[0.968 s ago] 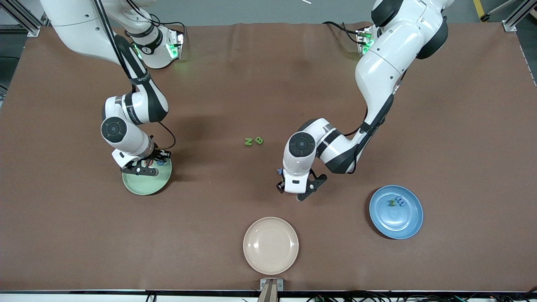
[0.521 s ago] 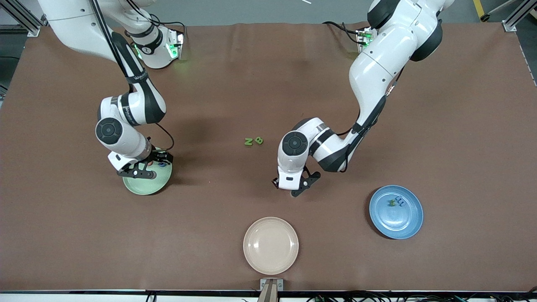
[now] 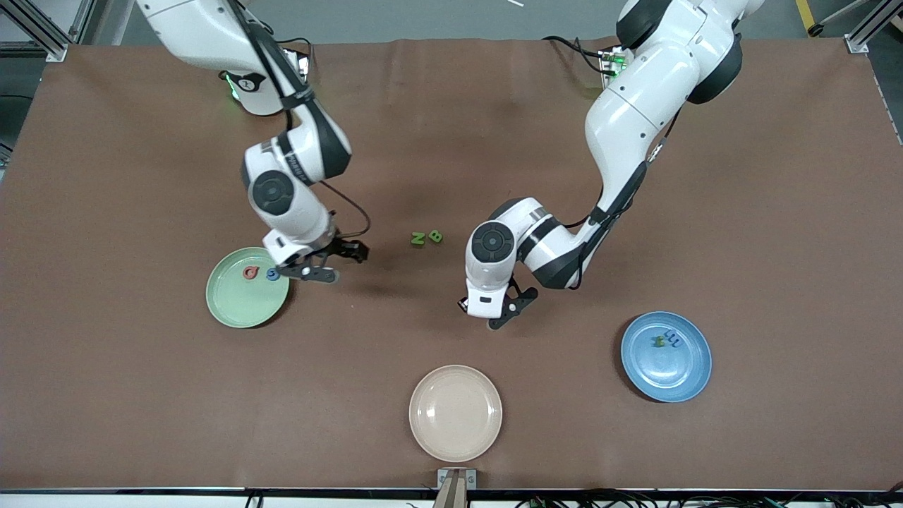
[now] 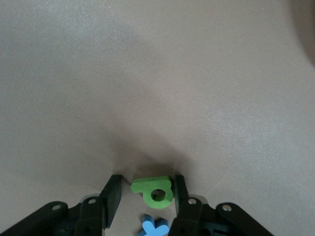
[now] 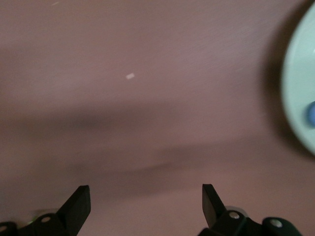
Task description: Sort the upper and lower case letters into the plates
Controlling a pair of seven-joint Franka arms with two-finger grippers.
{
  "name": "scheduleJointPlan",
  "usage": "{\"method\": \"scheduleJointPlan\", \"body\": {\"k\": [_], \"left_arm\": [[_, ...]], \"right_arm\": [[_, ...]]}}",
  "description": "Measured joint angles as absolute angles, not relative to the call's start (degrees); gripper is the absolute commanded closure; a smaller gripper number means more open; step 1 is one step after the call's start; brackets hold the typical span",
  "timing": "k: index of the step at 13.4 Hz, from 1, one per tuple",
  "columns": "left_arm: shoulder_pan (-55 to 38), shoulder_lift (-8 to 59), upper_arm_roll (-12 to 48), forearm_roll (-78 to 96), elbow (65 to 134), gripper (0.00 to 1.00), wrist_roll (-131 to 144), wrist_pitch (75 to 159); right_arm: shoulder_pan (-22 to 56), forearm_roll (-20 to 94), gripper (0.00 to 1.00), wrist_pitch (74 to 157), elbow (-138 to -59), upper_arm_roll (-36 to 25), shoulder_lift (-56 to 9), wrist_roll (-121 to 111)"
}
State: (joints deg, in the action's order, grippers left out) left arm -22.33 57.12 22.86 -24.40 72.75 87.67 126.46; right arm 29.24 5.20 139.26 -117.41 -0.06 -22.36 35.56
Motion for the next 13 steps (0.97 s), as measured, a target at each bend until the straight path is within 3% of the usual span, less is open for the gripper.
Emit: {"method": "scheduleJointPlan", "body": {"k": [2, 3, 7, 13], "left_arm": [[-22.3, 57.1, 22.9, -24.4, 72.6, 0.89, 87.3, 126.2], [-22.3, 57.1, 22.9, -24.4, 72.5, 0.95, 86.8, 126.2], [-19.9, 56.1, 22.5, -24.4, 70.5, 0.99, 84.7, 126.1], [-3.9, 49.9, 26.3, -24.3, 70.7, 0.98, 61.3, 119.9]], "right_arm": [[32.4, 5.2, 0.00, 140.2, -114.2, -0.1, -25.5, 39.2], [33.7, 5.1, 0.00, 140.9, -112.4, -0.1, -27.5, 40.5], [37.6, 5.1, 0.00, 143.8, -109.0, -0.4, -32.9, 42.2], [41.8, 4.1, 0.00, 144.3, -109.0, -2.0, -34.0, 45.4]]}}
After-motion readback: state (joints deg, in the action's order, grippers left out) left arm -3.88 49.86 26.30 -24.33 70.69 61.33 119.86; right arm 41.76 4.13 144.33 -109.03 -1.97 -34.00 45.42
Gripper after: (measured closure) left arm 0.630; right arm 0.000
